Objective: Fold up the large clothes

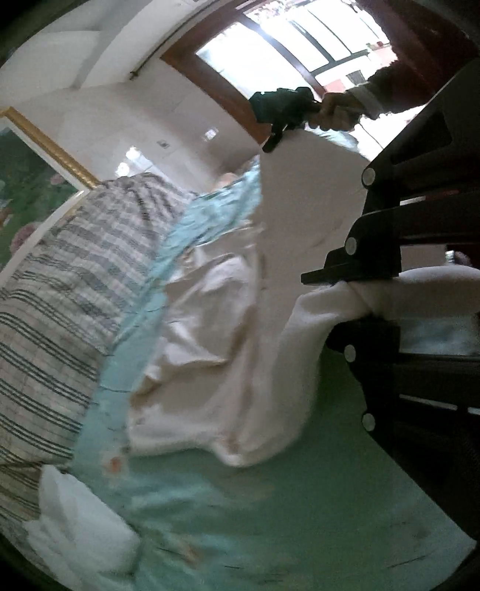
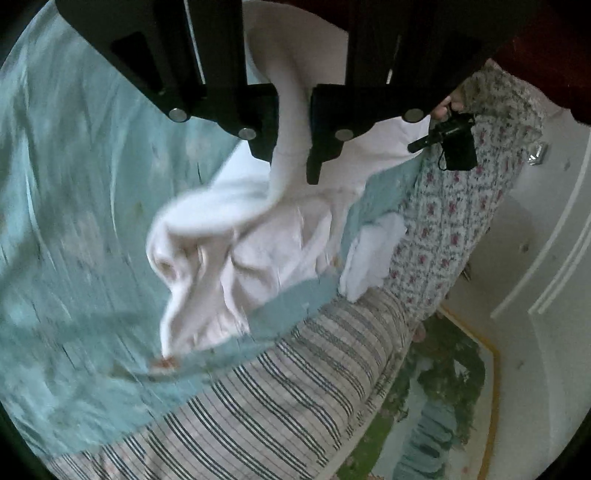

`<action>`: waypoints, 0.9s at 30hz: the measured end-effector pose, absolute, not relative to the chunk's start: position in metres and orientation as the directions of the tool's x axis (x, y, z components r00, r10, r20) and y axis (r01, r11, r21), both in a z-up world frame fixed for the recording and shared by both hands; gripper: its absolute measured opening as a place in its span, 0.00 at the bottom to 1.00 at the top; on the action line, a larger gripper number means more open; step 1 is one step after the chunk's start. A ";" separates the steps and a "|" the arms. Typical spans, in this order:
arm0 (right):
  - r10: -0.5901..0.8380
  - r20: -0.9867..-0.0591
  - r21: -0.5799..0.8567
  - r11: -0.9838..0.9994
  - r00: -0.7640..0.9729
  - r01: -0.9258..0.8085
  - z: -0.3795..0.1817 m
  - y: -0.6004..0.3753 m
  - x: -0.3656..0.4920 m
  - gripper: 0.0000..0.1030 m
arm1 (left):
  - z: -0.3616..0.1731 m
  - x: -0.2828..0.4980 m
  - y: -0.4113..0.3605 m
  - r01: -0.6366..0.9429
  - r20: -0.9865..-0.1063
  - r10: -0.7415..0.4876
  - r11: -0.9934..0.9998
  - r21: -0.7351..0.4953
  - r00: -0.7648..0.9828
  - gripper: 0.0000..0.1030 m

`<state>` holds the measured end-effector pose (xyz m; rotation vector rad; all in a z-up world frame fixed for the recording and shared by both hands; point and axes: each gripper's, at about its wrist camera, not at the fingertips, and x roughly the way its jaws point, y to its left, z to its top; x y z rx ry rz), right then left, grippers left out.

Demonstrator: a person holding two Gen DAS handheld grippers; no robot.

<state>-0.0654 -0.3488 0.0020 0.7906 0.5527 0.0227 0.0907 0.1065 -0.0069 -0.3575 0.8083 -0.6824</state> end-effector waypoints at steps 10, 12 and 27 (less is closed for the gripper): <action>0.088 -0.581 0.620 0.692 0.809 0.370 0.008 -0.439 0.060 0.11 | 0.006 0.242 0.114 0.286 -0.553 -0.609 0.777 -0.561 0.569 0.13; 0.076 -0.636 0.607 0.664 0.768 0.437 -0.012 -0.463 0.088 0.11 | -0.012 0.281 0.113 0.235 -0.595 -0.582 0.795 -0.559 0.554 0.14; 0.072 -0.645 0.682 0.505 0.761 0.530 -0.062 -0.519 0.107 0.43 | -0.061 0.321 0.147 0.070 -0.672 -0.511 0.820 -0.568 0.536 0.72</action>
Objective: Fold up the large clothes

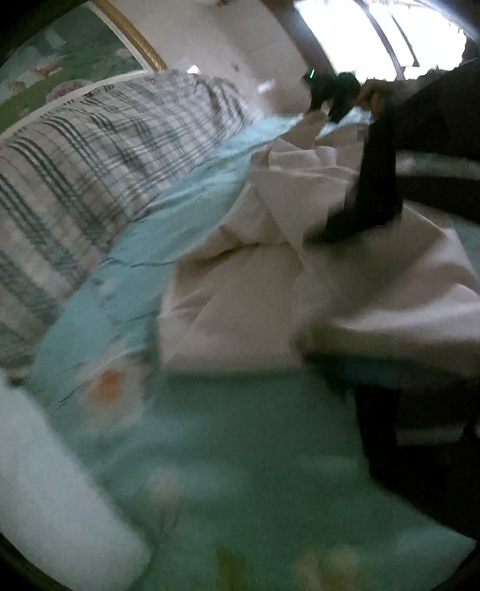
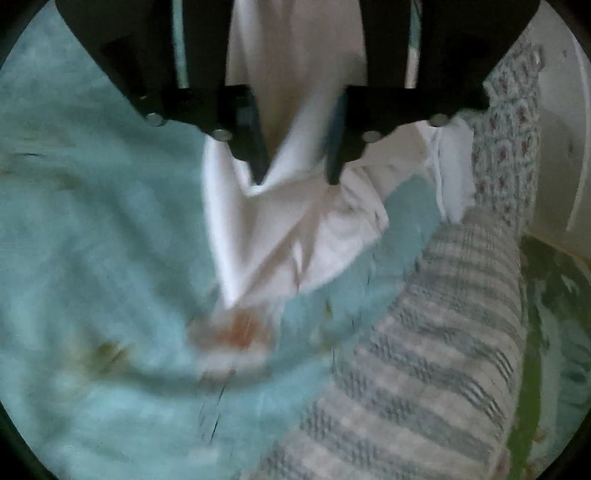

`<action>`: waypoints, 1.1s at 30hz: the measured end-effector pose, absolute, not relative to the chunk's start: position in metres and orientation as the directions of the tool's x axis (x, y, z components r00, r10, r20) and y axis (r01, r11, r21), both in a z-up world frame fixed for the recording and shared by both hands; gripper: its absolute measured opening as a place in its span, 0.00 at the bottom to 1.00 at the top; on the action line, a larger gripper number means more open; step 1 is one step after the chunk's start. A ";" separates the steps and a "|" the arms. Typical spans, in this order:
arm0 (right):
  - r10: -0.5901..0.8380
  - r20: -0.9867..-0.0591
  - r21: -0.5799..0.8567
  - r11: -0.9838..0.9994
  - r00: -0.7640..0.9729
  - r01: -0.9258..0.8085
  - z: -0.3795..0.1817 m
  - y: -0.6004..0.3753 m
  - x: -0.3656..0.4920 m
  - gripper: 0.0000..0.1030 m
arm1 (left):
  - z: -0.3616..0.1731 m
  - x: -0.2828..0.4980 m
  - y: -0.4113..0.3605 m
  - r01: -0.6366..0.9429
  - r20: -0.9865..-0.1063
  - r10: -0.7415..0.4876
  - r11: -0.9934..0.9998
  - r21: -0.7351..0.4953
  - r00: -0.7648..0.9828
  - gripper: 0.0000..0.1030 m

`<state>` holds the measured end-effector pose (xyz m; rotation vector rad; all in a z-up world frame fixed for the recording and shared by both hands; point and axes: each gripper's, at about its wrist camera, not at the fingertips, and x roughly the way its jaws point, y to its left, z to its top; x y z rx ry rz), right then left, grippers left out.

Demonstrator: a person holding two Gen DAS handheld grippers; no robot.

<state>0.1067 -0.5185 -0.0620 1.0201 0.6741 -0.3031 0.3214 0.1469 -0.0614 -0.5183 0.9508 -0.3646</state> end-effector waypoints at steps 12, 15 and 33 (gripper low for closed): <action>0.155 -0.791 0.272 0.955 0.592 0.114 -0.045 -0.350 0.176 0.44 | -0.055 0.281 -0.006 0.430 -0.695 -0.627 0.767 -0.475 0.351 0.74; 0.065 -0.829 0.132 0.988 0.555 0.082 -0.061 -0.336 0.210 0.44 | -0.075 0.311 -0.009 0.391 -0.725 -0.604 0.787 -0.477 0.331 0.67; -0.253 -0.805 0.260 0.664 0.537 0.702 -0.081 -0.468 0.099 0.00 | -0.084 0.351 0.086 0.071 -0.761 -0.249 0.963 -0.260 0.599 0.51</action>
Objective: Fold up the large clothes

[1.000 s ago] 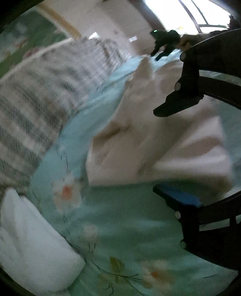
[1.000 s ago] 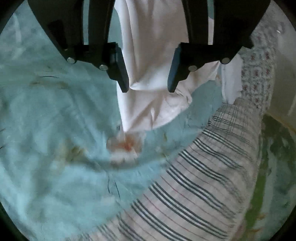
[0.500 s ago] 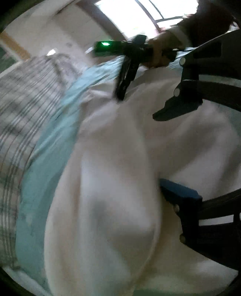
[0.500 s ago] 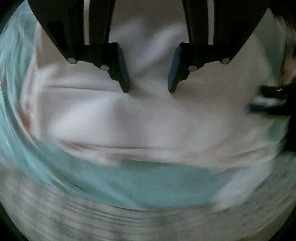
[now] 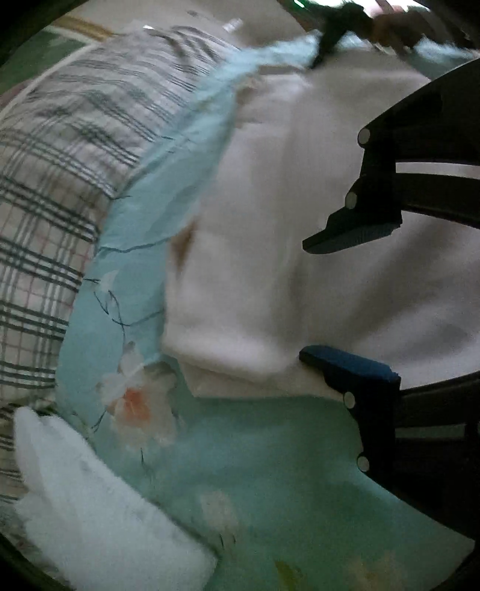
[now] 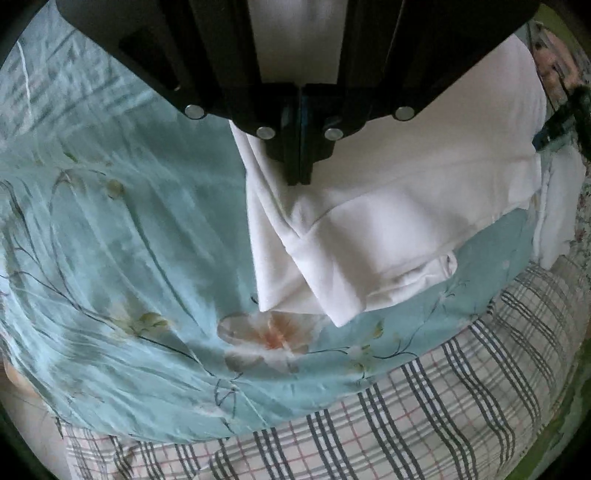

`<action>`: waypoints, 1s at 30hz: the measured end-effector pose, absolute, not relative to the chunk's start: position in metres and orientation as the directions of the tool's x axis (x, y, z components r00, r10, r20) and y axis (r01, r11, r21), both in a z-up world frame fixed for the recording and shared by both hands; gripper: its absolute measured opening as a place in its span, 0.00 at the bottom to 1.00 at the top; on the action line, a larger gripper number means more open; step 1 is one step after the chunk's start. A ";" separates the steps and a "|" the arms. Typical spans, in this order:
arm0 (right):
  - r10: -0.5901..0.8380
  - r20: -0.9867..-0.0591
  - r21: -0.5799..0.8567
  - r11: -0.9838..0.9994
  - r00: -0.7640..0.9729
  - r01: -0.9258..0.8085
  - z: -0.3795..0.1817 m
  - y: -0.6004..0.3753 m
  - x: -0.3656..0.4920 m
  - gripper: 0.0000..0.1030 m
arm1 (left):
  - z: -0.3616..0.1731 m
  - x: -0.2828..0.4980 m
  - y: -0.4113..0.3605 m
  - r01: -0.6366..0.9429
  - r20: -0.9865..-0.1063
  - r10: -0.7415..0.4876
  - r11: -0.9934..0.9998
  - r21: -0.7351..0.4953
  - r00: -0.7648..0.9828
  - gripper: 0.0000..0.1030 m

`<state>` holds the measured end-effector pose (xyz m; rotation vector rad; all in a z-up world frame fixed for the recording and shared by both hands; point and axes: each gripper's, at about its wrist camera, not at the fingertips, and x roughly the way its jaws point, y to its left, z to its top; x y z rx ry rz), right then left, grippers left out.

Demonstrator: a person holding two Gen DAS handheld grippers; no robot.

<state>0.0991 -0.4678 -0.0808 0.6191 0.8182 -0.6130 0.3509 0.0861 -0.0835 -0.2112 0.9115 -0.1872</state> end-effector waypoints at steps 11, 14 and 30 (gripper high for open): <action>-0.047 -0.778 0.367 0.775 0.626 0.515 -0.071 -0.370 0.094 0.05 | -0.064 0.234 0.047 0.209 -0.684 -0.482 0.870 -0.446 0.547 0.63; -0.057 -0.792 0.368 0.750 0.608 0.550 -0.089 -0.370 0.080 0.01 | -0.094 0.226 0.053 0.081 -0.770 -0.369 0.919 -0.386 0.520 0.62; -0.141 -0.723 0.414 0.695 0.676 0.587 -0.046 -0.346 0.022 0.16 | -0.102 0.191 0.070 -0.085 -0.655 -0.502 0.754 -0.651 0.564 0.82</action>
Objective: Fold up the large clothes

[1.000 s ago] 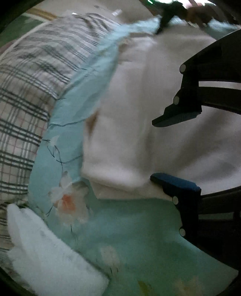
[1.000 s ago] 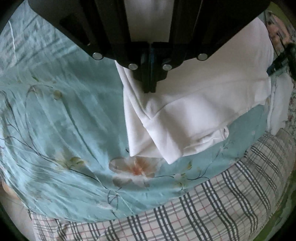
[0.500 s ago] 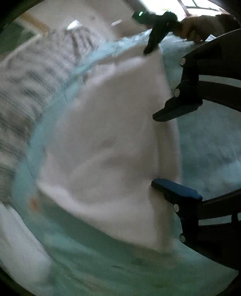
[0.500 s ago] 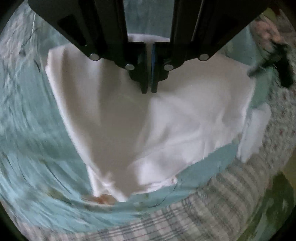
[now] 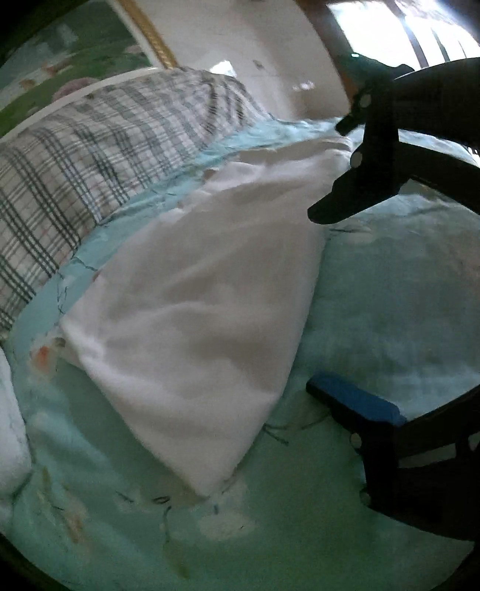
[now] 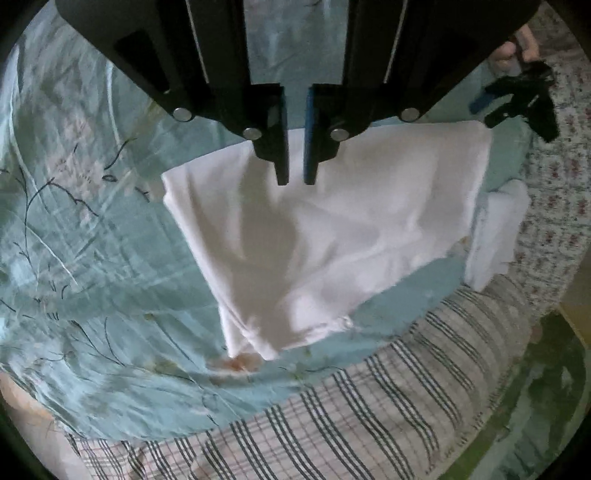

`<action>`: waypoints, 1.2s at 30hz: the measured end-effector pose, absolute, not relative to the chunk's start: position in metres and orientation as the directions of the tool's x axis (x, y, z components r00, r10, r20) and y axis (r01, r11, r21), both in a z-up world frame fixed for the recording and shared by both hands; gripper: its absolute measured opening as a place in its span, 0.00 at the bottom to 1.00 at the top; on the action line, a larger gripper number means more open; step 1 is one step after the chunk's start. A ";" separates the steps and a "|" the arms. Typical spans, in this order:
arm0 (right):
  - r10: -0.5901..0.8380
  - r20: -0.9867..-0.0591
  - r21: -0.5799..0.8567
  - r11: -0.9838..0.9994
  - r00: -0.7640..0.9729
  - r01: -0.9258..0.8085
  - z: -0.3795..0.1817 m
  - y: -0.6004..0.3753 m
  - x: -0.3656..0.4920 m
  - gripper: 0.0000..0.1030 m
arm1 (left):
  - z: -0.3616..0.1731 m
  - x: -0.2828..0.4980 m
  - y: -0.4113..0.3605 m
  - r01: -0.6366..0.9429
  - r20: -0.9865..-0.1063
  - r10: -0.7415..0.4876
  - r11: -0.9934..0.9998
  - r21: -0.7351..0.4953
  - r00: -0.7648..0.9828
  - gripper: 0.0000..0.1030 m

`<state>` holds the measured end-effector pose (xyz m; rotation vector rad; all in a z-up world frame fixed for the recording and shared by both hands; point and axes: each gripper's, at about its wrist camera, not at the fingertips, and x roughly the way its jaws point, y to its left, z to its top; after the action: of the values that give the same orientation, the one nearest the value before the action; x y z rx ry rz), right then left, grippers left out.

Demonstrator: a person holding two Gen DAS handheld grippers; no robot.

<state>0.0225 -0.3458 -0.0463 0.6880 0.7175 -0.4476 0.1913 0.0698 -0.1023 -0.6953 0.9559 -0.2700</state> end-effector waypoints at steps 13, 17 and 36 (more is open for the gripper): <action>-0.027 -0.696 0.493 0.709 0.717 0.505 -0.052 -0.315 0.048 0.33 | -0.109 0.252 0.082 -0.191 -0.594 -0.395 0.699 -0.690 0.701 0.85; 0.017 -0.704 0.501 0.720 0.710 0.480 -0.060 -0.312 0.067 0.33 | -0.108 0.256 0.080 -0.188 -0.617 -0.368 0.736 -0.651 0.696 0.78; 0.256 -0.768 0.502 0.809 0.587 0.304 -0.110 -0.286 0.240 0.00 | -0.097 0.253 0.092 -0.123 -0.588 -0.409 0.741 -0.660 0.698 0.08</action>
<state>0.2403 -0.2865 -0.1096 0.6528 0.9617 -0.0305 0.2528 0.0915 -0.0973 -0.7368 0.7987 -0.1765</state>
